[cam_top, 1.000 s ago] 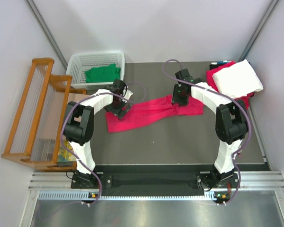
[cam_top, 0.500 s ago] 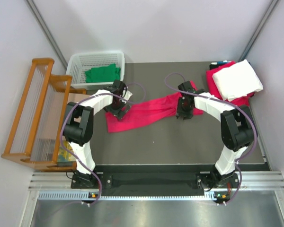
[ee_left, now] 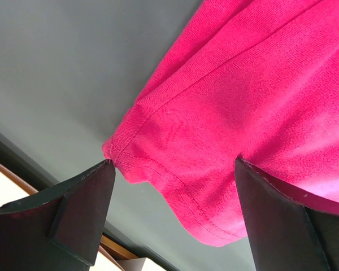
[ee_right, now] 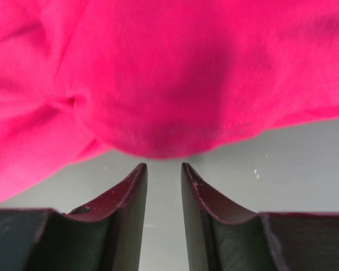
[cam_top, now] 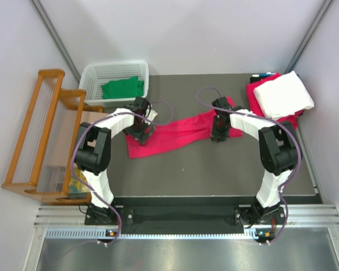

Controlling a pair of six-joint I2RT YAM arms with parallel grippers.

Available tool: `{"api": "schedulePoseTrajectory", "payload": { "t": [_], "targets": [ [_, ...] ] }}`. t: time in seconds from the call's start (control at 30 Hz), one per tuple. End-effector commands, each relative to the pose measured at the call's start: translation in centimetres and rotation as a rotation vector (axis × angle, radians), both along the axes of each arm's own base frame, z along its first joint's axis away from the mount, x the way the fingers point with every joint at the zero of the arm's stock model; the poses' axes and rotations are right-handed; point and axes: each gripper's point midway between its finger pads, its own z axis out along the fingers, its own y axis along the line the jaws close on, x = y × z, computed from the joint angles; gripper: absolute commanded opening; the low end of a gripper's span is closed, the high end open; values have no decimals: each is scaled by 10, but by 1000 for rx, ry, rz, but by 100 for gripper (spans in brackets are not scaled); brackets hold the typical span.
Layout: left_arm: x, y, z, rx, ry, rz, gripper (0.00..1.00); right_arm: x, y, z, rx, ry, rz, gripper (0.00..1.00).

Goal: Fold and stack the t-shirts
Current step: Fold the tshirt

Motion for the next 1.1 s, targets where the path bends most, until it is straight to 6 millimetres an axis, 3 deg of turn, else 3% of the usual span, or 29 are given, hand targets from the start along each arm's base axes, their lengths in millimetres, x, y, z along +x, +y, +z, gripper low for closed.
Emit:
{"api": "schedulePoseTrajectory", "payload": {
  "t": [0.0, 0.07, 0.2, 0.5, 0.77, 0.8, 0.87, 0.97, 1.07],
  "targets": [
    [4, 3, 15, 4, -59, -3, 90, 31, 3, 14, 22, -79, -26, 29],
    [3, 3, 14, 6, -57, -6, 90, 33, 3, 13, 21, -81, -28, 25],
    [0, 5, 9, 10, -49, -6, 90, 37, 4, 17, 23, -90, -30, 9],
    [0, 5, 11, 14, -54, -12, 90, 43, 1, 17, 18, -95, -37, 0],
    [-3, 7, 8, 20, -48, -16, 90, 50, -2, 26, 23, -112, -41, 0],
    [-4, 7, 7, 21, -46, -16, 90, 51, -1, 30, 28, -118, -37, 5],
    [-3, 7, 8, 20, -50, -17, 90, 47, 0, 30, 32, -107, -31, 28],
    [-4, 6, 7, 15, -44, -17, 90, 38, -3, 28, 34, -103, -38, 36],
    [-4, 6, 6, 11, -41, -17, 89, 35, -4, 31, 42, -112, -43, 36]
  ]
}}
